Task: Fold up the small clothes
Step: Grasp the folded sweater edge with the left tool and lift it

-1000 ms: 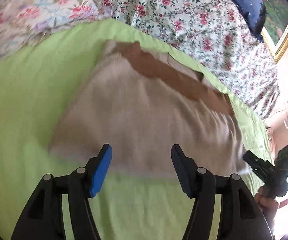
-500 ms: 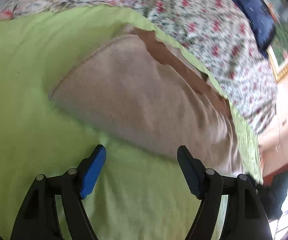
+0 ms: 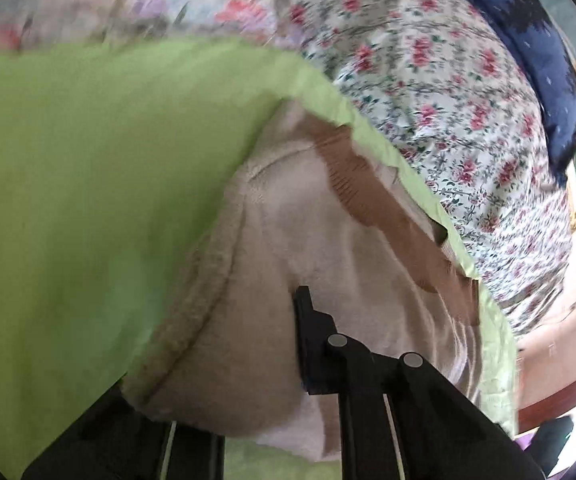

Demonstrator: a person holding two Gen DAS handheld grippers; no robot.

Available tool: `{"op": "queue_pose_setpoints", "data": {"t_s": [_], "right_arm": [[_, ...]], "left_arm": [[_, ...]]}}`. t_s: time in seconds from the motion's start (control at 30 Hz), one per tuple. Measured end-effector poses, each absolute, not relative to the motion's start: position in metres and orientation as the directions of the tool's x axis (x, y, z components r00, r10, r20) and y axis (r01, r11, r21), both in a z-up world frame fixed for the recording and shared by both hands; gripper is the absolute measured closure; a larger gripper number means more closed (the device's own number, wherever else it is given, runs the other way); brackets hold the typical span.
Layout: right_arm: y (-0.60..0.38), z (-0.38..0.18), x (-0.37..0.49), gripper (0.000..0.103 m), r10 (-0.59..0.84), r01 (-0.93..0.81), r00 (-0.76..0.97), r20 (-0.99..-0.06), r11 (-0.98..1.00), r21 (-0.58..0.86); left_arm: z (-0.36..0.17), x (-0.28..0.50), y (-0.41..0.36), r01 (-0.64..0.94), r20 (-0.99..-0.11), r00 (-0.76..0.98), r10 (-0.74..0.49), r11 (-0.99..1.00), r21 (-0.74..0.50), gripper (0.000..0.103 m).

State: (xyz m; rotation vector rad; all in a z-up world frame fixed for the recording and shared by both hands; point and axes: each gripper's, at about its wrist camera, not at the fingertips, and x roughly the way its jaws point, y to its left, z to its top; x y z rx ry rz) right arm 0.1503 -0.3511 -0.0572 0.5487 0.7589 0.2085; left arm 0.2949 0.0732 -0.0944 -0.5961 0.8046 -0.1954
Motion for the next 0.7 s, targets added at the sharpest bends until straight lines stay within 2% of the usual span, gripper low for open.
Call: {"op": "queue_pose_setpoints", "data": {"t_s": [0.07,0.13,0.23,0.37,0.43,0.47,0.53,0.6,0.7], "right_arm": [[-0.357,-0.054,0.159,0.06,0.378,0.008,0.716,-0.586,0.836,0.549],[-0.363,-0.049,0.168,0.06,0.379,0.007,0.723,-0.578,0.833,0.554],[-0.373,-0.042,0.185,0.06,0.388,-0.001,0.729,-0.564,0.824,0.566],[-0.382,-0.035,0.214,0.06,0.489,-0.048,0.697,-0.524,0.762,0.646],[-0.381,-0.037,0.23,0.06,0.542,-0.069,0.665,-0.514,0.73,0.68],[-0.378,-0.04,0.241,0.057,0.57,-0.071,0.643,-0.511,0.709,0.701],[-0.371,-0.047,0.26,0.038,0.628,-0.081,0.604,-0.491,0.661,0.746],[-0.363,-0.055,0.277,0.038,0.679,-0.097,0.571,-0.462,0.615,0.783],[-0.344,-0.064,0.304,0.038,0.712,-0.105,0.518,-0.474,0.603,0.791]], "left_arm": [[-0.073,0.29,0.055,0.004,-0.608,0.7,-0.375,0.853,-0.521,0.095],[-0.057,0.284,0.043,0.065,-0.574,0.705,-0.416,0.844,-0.532,0.096],[-0.03,0.271,0.005,0.182,-0.544,0.705,-0.454,0.858,-0.48,0.096],[-0.015,0.256,-0.055,0.345,-0.526,0.658,-0.539,0.837,-0.425,0.096],[-0.018,0.252,-0.077,0.384,-0.545,0.639,-0.543,0.839,-0.386,0.096],[-0.024,0.251,-0.093,0.403,-0.566,0.625,-0.538,0.843,-0.356,0.096],[-0.035,0.251,-0.109,0.419,-0.595,0.605,-0.529,0.847,-0.327,0.096],[-0.042,0.252,-0.118,0.428,-0.614,0.588,-0.526,0.847,-0.316,0.096],[-0.052,0.251,-0.127,0.432,-0.634,0.579,-0.513,0.852,-0.296,0.096]]}}
